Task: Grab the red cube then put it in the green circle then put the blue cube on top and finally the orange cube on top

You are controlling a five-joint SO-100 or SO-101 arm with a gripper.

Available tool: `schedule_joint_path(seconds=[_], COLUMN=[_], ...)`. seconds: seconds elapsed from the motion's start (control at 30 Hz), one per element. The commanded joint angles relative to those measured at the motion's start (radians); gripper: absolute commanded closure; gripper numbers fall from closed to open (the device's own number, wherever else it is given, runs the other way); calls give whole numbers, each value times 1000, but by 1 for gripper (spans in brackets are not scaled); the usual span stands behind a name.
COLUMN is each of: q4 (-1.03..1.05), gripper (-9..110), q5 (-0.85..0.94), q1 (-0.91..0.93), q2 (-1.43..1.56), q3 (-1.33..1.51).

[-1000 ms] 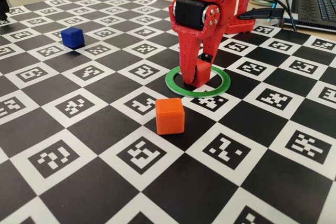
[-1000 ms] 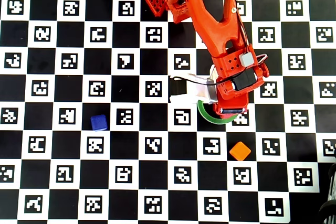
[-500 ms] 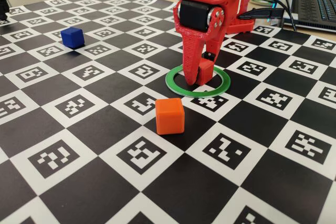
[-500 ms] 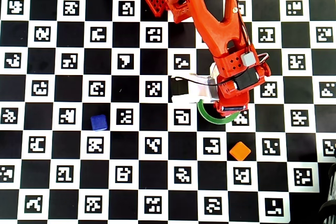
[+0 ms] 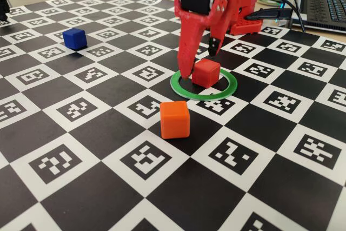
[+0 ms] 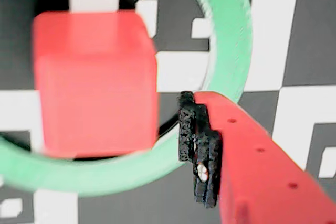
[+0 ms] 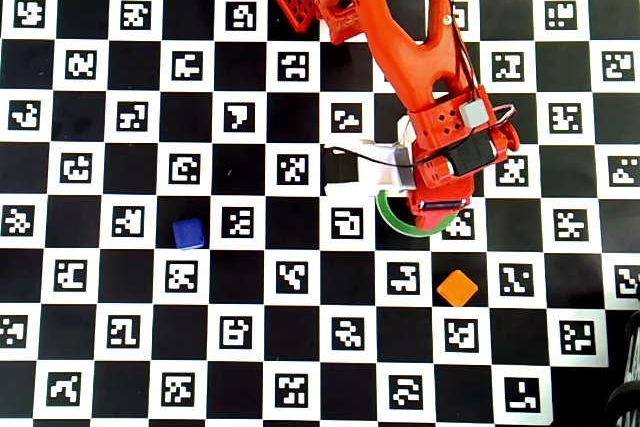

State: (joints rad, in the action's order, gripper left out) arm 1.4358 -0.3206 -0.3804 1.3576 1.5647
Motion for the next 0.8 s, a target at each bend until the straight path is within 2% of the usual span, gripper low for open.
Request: schedule_joint_path(seconds=[0.0, 0.3, 0.57, 0.77], q4=[77, 281, 327, 354], gripper=[61, 57, 57, 54], q5=[35, 359, 614, 756], q1=[34, 195, 508, 733], q2=[106, 183, 196, 78], q3=[-141, -302, -410, -546])
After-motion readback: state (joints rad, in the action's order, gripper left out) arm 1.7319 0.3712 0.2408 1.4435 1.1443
